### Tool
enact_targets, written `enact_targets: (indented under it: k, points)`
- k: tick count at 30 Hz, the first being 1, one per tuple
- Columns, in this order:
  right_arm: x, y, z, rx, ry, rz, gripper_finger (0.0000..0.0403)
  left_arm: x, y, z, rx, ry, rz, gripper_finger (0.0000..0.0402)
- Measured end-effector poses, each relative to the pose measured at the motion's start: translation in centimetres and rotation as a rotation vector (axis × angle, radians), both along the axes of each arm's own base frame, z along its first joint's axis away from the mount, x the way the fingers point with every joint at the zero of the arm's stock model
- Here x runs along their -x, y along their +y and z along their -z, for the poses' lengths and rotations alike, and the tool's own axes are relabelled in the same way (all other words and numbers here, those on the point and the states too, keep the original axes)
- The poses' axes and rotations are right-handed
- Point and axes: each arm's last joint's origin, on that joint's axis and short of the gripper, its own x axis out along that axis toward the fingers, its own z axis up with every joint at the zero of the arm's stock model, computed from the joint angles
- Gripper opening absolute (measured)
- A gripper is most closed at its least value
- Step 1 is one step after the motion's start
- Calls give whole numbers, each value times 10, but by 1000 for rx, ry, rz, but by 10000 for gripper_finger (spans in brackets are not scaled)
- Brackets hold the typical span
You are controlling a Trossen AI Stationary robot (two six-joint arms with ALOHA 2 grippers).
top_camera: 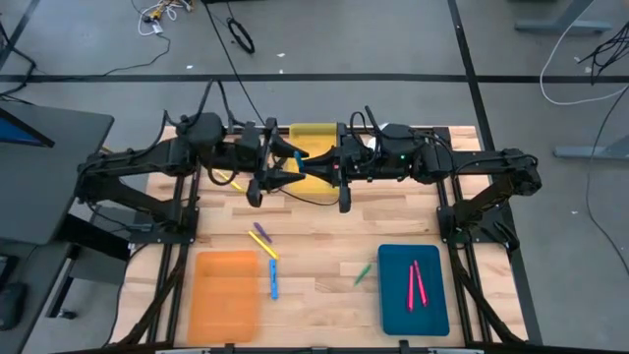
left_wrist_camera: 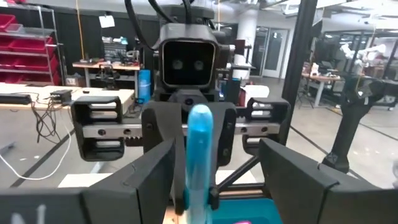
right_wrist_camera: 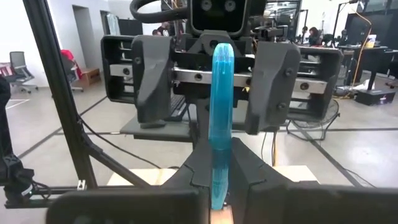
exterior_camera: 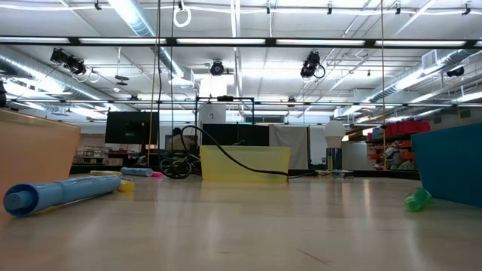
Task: Pick & Place Markers
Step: Put the blue pen into the orange bin
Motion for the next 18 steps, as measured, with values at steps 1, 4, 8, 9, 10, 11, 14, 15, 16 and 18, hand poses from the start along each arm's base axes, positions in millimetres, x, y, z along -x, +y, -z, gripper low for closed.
enact_targets:
  k: [1,4,8,9,10,11,14,15,16,18]
  points:
    - [0,0,0,1,0,0,16,0,0,0,5,3,-1,237]
    - [0,0,0,4,-1,0,16,0,1,0,25,3,-29,225]
    - [0,0,0,4,-1,0,16,0,2,0,38,4,-44,178]
    - [0,0,0,4,-1,0,16,0,2,0,38,4,-43,164]
    - [0,0,0,4,-2,0,16,0,2,0,38,5,-43,148]
    - [0,0,0,4,-4,0,16,0,2,0,38,7,-43,132]
    - [0,0,-1,4,-6,-1,17,0,1,0,39,7,-42,83]
    - [0,0,-1,3,-6,-1,18,0,1,0,43,7,-39,68]
    - [0,0,-1,0,-6,0,20,0,1,0,41,7,-30,53]
    - [0,0,-1,-1,-6,-1,27,0,1,0,39,7,-13,44]
